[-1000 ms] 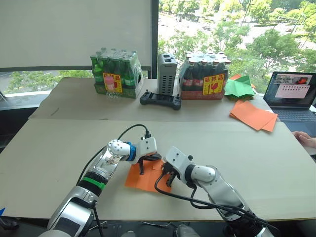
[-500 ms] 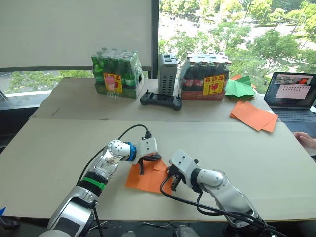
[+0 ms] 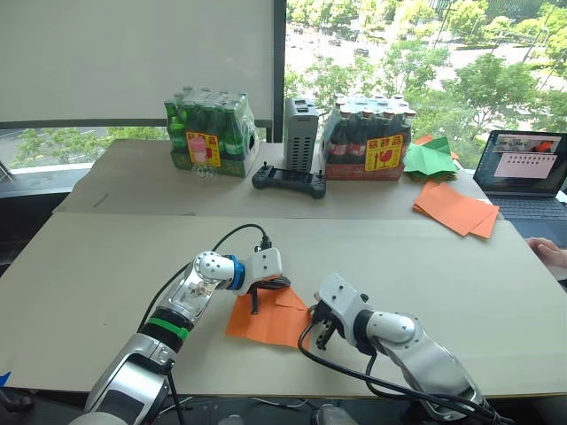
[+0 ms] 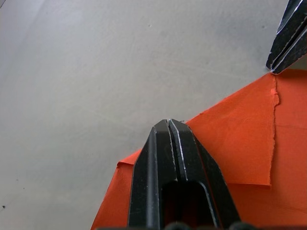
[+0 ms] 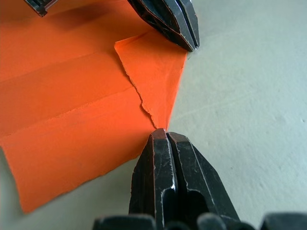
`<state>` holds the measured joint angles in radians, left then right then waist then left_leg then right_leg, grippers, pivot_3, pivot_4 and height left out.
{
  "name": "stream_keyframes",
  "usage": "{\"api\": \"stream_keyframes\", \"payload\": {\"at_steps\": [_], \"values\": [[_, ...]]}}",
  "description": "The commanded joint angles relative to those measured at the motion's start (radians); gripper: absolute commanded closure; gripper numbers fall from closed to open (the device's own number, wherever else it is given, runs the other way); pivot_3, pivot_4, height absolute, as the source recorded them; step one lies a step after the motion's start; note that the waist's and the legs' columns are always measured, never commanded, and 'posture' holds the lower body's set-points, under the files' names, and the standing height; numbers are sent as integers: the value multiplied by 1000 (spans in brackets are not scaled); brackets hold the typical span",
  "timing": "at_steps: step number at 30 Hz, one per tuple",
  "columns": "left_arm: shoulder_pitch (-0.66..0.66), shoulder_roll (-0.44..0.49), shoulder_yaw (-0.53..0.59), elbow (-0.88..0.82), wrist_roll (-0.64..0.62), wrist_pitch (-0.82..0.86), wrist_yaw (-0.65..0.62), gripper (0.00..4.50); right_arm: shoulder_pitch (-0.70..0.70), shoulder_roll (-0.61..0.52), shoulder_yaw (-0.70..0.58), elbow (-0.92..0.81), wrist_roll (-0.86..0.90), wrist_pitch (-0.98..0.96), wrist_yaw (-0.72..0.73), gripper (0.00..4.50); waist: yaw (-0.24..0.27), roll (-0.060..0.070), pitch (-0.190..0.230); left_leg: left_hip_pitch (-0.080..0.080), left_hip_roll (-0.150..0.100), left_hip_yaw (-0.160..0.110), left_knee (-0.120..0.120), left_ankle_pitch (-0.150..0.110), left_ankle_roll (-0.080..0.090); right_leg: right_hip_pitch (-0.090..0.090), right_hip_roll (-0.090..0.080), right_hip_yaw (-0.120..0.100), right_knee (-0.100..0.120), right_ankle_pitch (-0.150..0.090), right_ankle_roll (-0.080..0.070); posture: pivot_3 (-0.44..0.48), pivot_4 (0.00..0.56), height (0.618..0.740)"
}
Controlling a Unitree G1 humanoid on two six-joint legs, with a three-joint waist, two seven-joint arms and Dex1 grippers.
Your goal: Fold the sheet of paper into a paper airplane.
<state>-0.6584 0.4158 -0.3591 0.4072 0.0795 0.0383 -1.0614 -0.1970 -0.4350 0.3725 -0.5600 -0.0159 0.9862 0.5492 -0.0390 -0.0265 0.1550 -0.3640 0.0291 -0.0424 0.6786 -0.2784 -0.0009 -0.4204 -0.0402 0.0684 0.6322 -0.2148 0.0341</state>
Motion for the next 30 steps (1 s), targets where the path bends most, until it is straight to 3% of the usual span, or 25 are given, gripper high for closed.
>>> {"api": "stream_keyframes", "payload": {"at_steps": [1, 9, 17, 24, 28, 30], "values": [[12, 2, -28, 26, 26, 5, -12, 4500, -5, -3, -41, -6, 34, 49, -3, 4487, 0, 0, 0, 0, 0, 0, 0, 0, 0, 0, 0, 0, 0, 0, 0, 0, 150, 733], [6, 4, -21, 26, 24, 7, -9, 4500, -116, 71, -142, -53, 143, 38, -4, 4487, -1, 0, 0, -2, 0, 0, 0, 0, 0, -2, 0, 0, 0, 0, 0, 0, 150, 733], [13, 13, -13, 8, 22, 18, -5, 4500, -214, 127, 18, 139, 93, -91, -36, 4487, -4, 0, 0, -2, 0, 0, 0, 0, 0, -2, 0, 0, 0, 0, 0, 0, 150, 733], [31, 41, 9, -40, 22, 42, 18, 4500, -194, 124, 71, 297, 58, -198, -31, 4487, -6, 0, 0, -3, 0, 0, 0, 0, 0, -3, 0, 0, 0, 1, 0, 0, 150, 733], [60, 55, 69, -111, -41, 120, 25, 4500, -188, 114, 90, 331, 46, -219, -17, 4487, -12, 0, 0, -2, 1, 0, 0, 0, 0, -3, 1, 0, 1, 1, 0, 0, 150, 733], [87, 57, 160, -166, -132, 223, 39, 4500, -186, 117, 90, 339, 45, -228, -19, 4487, -15, 0, 0, -2, 1, 0, 0, 0, 0, -3, 1, 0, 1, 1, 0, 0, 150, 733]]}}
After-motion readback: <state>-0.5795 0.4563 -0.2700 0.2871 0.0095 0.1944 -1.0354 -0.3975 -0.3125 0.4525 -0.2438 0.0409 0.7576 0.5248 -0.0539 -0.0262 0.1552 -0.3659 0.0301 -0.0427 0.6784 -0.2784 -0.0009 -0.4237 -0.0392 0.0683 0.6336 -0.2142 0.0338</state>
